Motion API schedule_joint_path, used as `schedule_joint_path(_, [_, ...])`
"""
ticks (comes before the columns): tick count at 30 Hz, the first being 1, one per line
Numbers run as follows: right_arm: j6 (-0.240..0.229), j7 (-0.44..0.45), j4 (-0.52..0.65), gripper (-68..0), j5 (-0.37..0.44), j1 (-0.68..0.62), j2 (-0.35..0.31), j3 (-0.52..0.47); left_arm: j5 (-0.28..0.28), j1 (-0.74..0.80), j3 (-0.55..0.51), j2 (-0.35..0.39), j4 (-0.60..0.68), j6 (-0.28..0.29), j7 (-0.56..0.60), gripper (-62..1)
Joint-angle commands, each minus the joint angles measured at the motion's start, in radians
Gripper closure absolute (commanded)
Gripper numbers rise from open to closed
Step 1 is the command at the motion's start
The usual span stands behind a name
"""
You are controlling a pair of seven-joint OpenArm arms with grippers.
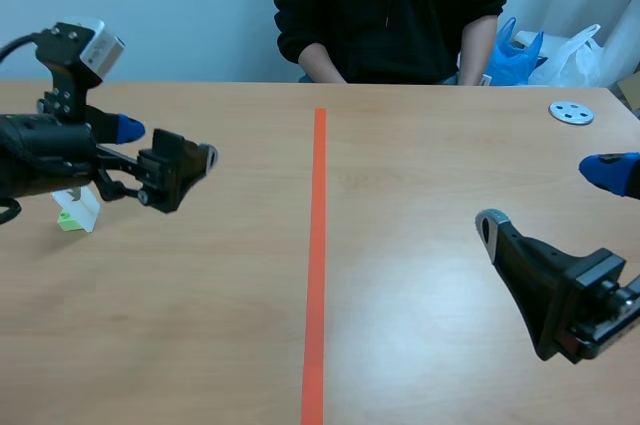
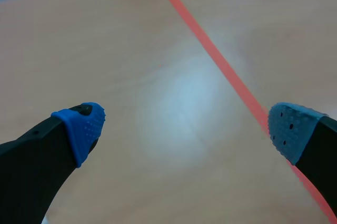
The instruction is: Sort the leaf by its shape. The table is split by an orange tape line. A compound leaf with several leaflets goes to the left side, a simple leaf with one blade goes to the right side. Return to the home posture when a red brick is placed on the table.
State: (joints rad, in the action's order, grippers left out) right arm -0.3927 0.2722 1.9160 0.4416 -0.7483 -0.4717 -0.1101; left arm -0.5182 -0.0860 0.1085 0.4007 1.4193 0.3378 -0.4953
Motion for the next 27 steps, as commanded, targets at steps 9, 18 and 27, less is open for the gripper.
schedule_joint_path(9, [-0.027, 0.011, 0.032, -67.9, 0.015, -0.005, -0.008, -0.016, -0.097, 0.132, -0.007, -0.13, 0.163, 0.179, -0.082, -62.3])
schedule_joint_path(18, [-0.058, 0.01, 0.034, -67.9, 0.041, -0.005, -0.008, -0.076, -0.107, 0.136, 0.007, -0.19, 0.256, 0.235, -0.078, -62.3])
schedule_joint_path(27, [-0.106, 0.011, 0.034, -67.9, 0.041, -0.005, -0.007, -0.087, -0.062, 0.167, 0.096, -0.213, 0.283, 0.237, -0.076, -62.3])
